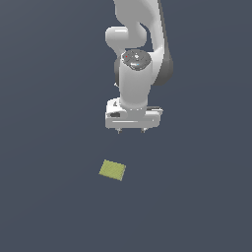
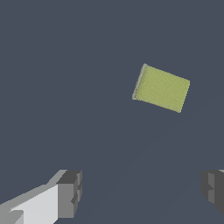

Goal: Pick up the object and move it to a goal position.

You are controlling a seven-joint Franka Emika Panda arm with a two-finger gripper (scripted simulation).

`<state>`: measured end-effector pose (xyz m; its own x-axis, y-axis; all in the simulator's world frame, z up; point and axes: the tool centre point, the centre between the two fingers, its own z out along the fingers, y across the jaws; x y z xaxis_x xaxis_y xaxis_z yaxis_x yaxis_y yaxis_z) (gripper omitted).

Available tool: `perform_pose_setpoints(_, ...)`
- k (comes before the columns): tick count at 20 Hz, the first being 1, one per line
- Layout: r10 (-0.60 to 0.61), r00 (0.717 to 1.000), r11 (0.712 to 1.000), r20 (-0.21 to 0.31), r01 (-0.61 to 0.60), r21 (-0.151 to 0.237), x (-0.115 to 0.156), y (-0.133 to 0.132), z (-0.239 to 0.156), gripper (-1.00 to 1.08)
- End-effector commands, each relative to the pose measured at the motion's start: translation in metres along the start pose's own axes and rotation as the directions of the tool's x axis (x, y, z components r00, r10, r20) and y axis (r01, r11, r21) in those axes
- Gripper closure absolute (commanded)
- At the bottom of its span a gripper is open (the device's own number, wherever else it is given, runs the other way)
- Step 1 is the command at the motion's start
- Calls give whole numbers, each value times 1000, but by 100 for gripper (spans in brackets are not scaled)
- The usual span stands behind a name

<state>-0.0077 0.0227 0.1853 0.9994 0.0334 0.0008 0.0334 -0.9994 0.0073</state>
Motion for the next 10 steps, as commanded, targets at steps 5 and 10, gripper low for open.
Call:
perform_pose_setpoints(5, -16, 1000, 1000, 1, 16, -1, 1, 2, 1, -92)
perform_pose_setpoints(10, -67, 998, 998, 2, 67, -4, 6, 4, 5, -92)
